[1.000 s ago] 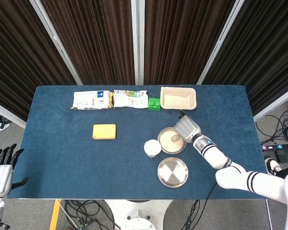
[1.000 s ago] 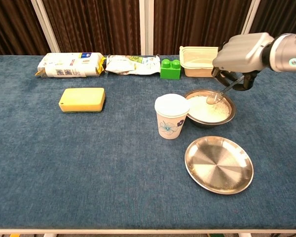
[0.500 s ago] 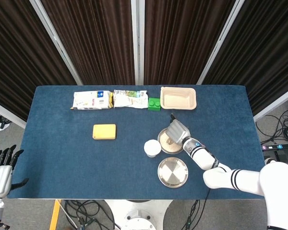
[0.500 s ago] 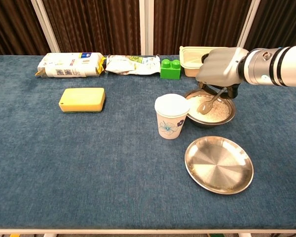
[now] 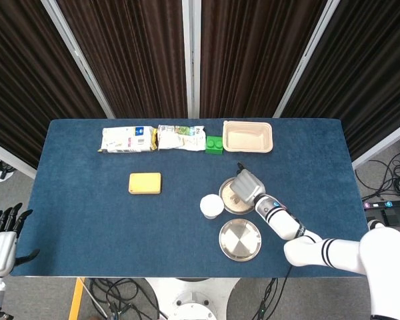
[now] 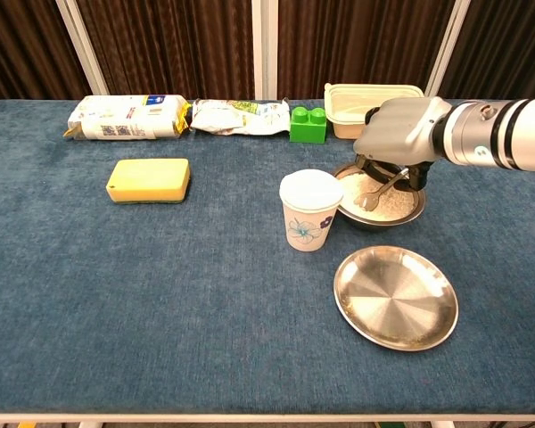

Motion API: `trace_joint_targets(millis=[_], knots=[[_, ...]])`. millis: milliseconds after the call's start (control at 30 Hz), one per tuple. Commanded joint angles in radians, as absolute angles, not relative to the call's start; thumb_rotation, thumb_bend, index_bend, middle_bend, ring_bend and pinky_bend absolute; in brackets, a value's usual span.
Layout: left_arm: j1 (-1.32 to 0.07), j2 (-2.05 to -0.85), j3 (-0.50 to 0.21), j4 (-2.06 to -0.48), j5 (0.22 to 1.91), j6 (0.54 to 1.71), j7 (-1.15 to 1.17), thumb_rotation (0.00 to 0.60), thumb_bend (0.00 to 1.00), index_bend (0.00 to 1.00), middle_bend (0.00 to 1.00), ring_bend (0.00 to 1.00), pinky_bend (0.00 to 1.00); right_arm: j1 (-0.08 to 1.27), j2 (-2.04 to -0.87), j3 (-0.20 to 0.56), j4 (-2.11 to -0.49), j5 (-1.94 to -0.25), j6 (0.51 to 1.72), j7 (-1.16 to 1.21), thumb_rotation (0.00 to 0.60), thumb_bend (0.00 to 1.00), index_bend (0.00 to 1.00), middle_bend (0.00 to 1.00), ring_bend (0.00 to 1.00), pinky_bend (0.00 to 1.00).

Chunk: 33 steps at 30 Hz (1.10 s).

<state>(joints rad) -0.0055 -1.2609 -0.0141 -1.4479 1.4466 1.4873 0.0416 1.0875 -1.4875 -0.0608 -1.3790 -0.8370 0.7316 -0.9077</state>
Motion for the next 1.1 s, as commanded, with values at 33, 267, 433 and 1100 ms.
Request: trace_joint_targets(millis=[33, 267, 433, 1100], knots=[[-0.005, -1.261, -0.014, -1.449, 1.447, 1.488, 0.043, 0.6, 0.12, 0.22, 0.14, 0.07, 0.05, 1.057, -1.468, -0.048, -1.379, -0.868, 0.748, -0.836, 0.6, 0.33, 0.62, 0.58, 0.27, 0.12], [-0.009, -1.256, -0.016, -1.458, 1.453, 1.49, 0.054, 0.6, 0.12, 0.22, 0.14, 0.07, 0.05, 1.003, -1.435, -0.032, -1.375, -0.923, 0.765, -0.698, 0.6, 0.33, 0.62, 0.58, 0.27, 0.12], [-0.011, -1.25, -0.019, -1.469, 1.455, 1.492, 0.067, 0.6, 0.12, 0.22, 0.14, 0.07, 0.05, 0.975, -1.41, -0.017, -1.382, -0.975, 0.776, -0.615, 0.6, 0.33, 0.62, 0.58, 0.28, 0.12], [-0.009, -1.247, -0.019, -1.477, 1.453, 1.495, 0.073, 0.6, 0.12, 0.22, 0.14, 0.07, 0.05, 1.018, -1.338, 0.051, -1.561, -1.098, 0.748, -0.572, 0.6, 0.33, 0.62, 0.58, 0.29, 0.12]])
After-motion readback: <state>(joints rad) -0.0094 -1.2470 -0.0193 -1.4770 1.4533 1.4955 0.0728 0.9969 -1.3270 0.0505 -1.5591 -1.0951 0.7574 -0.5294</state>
